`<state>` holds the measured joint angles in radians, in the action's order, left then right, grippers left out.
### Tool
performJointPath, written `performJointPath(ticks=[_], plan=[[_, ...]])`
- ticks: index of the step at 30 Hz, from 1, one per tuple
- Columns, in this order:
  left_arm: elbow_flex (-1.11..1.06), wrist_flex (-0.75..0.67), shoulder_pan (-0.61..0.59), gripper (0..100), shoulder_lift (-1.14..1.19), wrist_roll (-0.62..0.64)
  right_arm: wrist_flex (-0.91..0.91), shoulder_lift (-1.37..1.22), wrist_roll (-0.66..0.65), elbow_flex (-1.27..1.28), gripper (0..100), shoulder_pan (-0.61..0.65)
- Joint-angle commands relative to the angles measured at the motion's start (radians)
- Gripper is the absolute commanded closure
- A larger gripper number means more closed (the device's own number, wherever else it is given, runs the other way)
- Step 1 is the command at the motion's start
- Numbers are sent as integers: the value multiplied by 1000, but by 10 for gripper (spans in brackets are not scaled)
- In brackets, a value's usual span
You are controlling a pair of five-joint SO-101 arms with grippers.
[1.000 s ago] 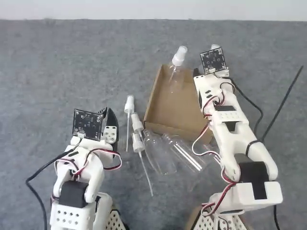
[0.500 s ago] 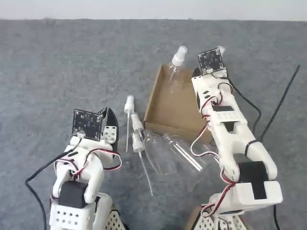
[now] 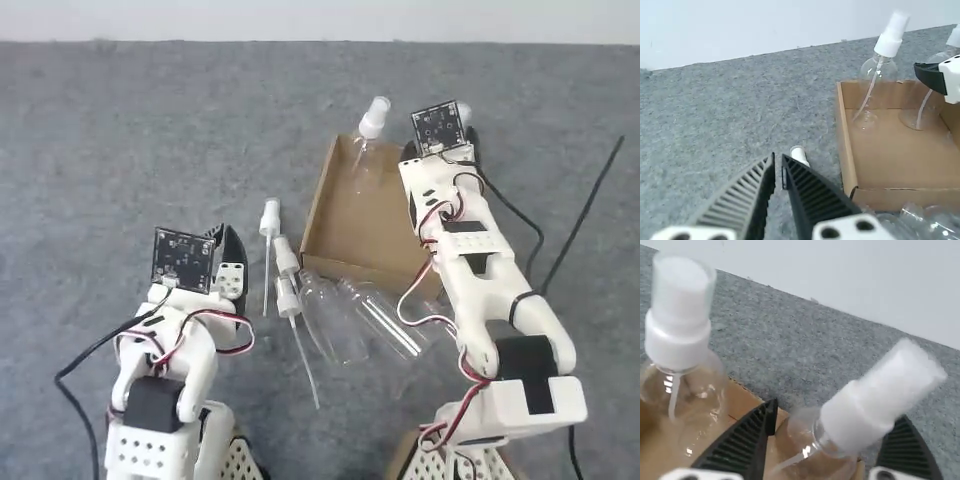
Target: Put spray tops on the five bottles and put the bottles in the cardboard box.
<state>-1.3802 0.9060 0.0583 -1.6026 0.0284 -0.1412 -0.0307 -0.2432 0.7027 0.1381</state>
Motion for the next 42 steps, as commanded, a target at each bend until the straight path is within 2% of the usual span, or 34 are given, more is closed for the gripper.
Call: performJointPath(ticks=[1,6,15,22,33,42], plan=[[5,-28,-3,987,-15,-3,-12,18,8,-12,726,8],[5,-28,-3,987,-15,-3,-4,44,8,-15,725,8],[5,-28,-6,987,-15,-3,208,142,8,-121,725,7],[5,-28,-8,987,-15,-3,308,179,8,-195,726,8],[4,-28,-8,987,-15,-3,733,329,8,-417,727,27],[4,-28,-9,987,-15,-3,1227,501,6,-486,728,30]])
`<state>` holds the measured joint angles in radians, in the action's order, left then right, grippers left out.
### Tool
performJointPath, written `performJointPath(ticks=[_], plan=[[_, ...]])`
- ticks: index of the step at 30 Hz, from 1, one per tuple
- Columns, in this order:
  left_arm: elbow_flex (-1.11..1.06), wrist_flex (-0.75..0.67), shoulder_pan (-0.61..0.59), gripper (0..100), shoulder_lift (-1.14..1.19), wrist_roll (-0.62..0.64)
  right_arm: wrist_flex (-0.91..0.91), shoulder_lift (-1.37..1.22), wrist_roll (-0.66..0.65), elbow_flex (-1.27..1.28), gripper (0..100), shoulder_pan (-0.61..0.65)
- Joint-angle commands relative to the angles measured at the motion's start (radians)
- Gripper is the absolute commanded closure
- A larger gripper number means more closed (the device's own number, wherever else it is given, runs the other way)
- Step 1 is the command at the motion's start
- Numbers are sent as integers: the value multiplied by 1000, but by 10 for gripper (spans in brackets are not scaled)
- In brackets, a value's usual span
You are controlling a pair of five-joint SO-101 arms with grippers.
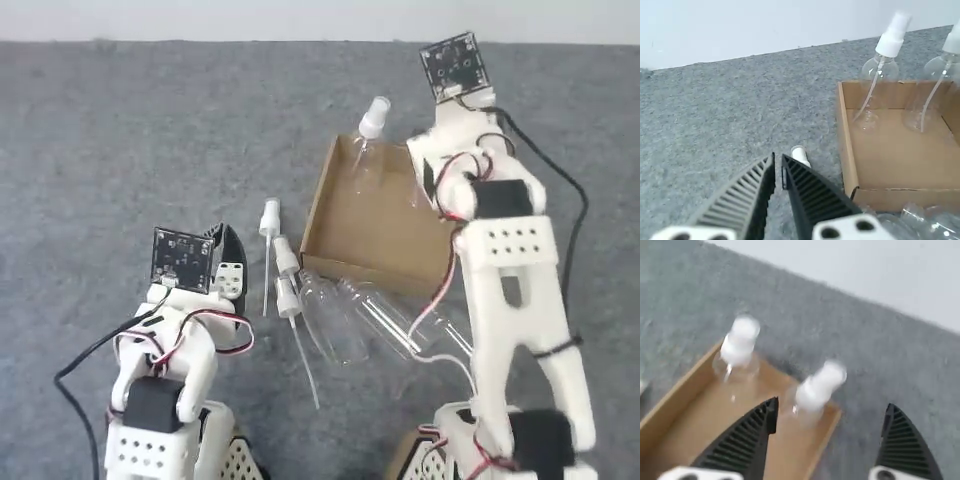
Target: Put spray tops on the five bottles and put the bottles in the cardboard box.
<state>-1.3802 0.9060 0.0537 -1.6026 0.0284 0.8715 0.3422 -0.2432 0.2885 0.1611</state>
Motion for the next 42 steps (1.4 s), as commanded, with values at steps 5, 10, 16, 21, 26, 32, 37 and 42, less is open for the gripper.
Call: performJointPath(ticks=[5,10,16,21,26,32,37,42], plan=[[4,-28,-5,987,-15,-3,506,249,-107,-69,728,5],[4,-26,-5,987,-15,-3,835,354,-350,-66,724,-1],[4,-26,-5,987,-15,-3,909,412,-448,132,724,-93],[4,-26,-5,987,-15,-3,782,441,-528,443,724,-122],[4,-26,-5,987,-15,-3,634,456,-526,654,724,-133],[4,-26,-5,987,-15,-3,510,453,-477,767,727,-133],[4,-26,-5,987,-15,-3,427,447,-488,838,764,-166],[4,-26,-5,987,-15,-3,410,452,-644,865,863,-268]])
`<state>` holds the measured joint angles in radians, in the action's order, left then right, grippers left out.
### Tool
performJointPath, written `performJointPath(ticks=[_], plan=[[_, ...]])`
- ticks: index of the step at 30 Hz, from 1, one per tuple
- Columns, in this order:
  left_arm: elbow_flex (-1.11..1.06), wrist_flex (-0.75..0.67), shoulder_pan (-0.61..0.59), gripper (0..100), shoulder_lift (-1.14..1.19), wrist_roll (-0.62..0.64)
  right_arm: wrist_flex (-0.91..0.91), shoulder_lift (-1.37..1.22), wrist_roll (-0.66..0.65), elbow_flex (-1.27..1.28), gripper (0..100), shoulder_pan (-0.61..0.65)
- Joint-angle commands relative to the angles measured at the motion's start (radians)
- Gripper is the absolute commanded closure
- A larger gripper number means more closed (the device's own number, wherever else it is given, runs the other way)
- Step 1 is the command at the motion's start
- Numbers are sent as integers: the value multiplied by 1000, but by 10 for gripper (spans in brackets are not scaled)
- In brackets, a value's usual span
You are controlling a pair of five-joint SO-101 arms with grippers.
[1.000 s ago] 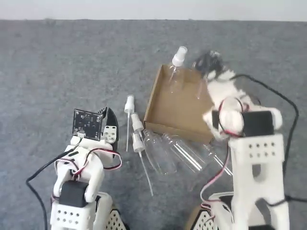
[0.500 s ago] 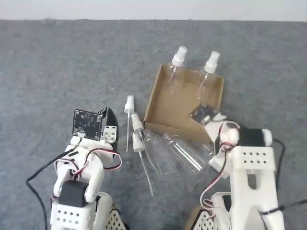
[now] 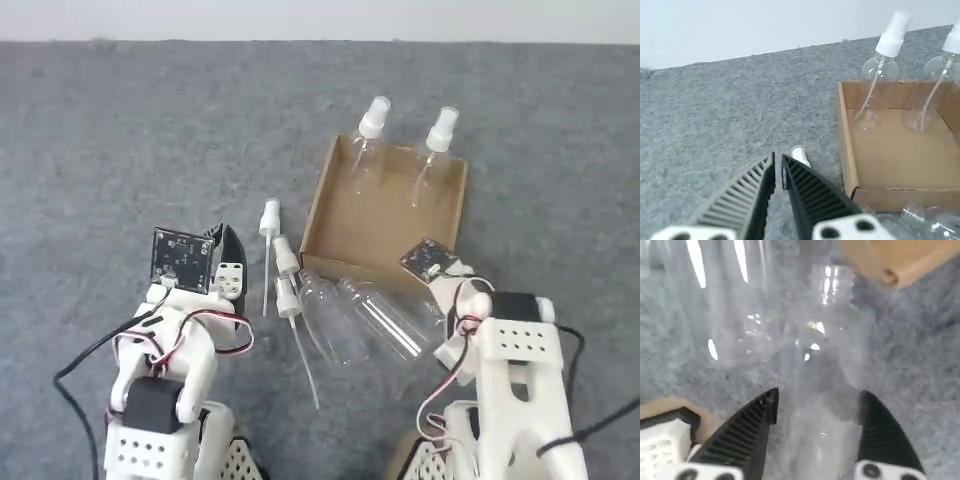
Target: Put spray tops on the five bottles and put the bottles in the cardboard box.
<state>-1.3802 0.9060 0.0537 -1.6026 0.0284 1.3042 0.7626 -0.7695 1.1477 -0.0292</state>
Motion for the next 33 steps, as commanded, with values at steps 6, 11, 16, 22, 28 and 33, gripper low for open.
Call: performJointPath(ticks=[6,11,16,22,28,33], plan=[[4,-26,-5,987,-15,-3,-70,35,-222,52,872,-228],[4,-26,-5,987,-15,-3,-108,36,-318,60,872,-383],[4,-26,-5,987,-15,-3,-111,36,-466,55,872,-576],[16,-11,-5,987,-6,-3,-111,25,-431,-44,869,-682],[182,91,-5,987,143,-23,-153,21,-204,-143,868,-618],[348,94,-5,985,506,-77,-236,-99,-86,-170,870,-561]])
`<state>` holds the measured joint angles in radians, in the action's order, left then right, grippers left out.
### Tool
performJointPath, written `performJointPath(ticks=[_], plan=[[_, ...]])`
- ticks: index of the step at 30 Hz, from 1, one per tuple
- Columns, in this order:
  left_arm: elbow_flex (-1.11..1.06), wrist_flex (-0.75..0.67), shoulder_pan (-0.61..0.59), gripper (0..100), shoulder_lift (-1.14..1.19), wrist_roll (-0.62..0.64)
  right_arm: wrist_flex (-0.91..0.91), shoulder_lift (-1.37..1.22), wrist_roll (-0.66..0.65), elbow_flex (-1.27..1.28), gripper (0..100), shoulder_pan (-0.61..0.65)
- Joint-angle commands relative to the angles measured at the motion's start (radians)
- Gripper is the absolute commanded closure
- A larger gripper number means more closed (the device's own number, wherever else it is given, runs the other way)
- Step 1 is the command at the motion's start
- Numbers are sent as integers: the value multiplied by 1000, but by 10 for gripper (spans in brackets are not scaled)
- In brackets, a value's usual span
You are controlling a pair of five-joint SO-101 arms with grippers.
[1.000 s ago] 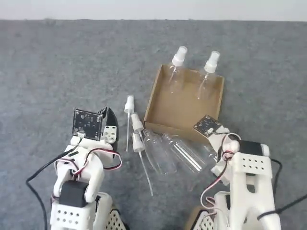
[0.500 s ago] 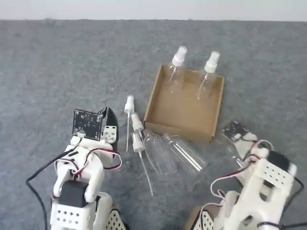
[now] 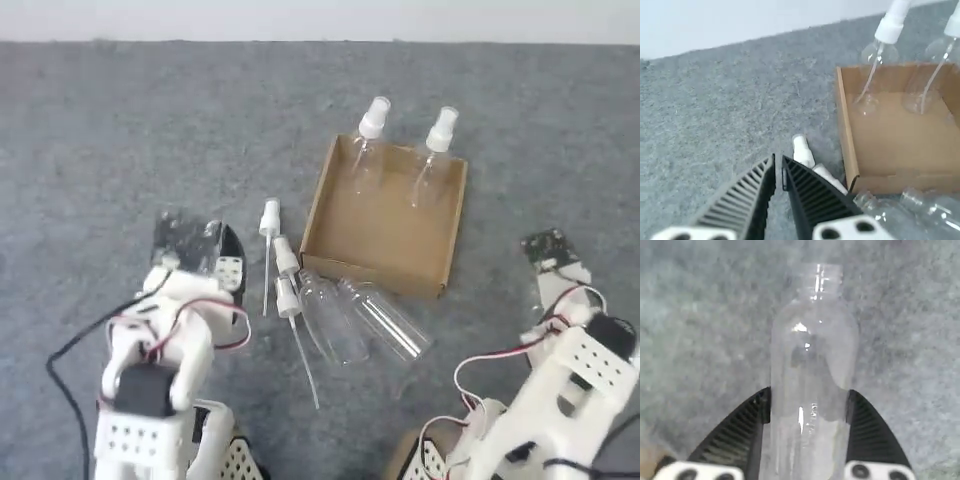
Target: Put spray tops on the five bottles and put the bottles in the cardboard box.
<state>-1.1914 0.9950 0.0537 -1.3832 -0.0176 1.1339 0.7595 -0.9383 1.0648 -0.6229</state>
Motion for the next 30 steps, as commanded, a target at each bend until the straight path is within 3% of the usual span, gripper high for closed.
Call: performJointPath(ticks=[1,10,18,24,30], plan=[[191,5,-5,985,359,-31,-76,-136,98,-109,870,33],[590,-2,-3,981,1011,-35,-84,-595,255,-460,868,35],[932,5,2,851,1504,-32,-90,-763,259,-569,868,36],[1092,6,-5,852,1718,-28,-91,-774,256,-578,868,38],[1118,0,-6,852,1797,-26,-90,-782,216,-563,868,70]])
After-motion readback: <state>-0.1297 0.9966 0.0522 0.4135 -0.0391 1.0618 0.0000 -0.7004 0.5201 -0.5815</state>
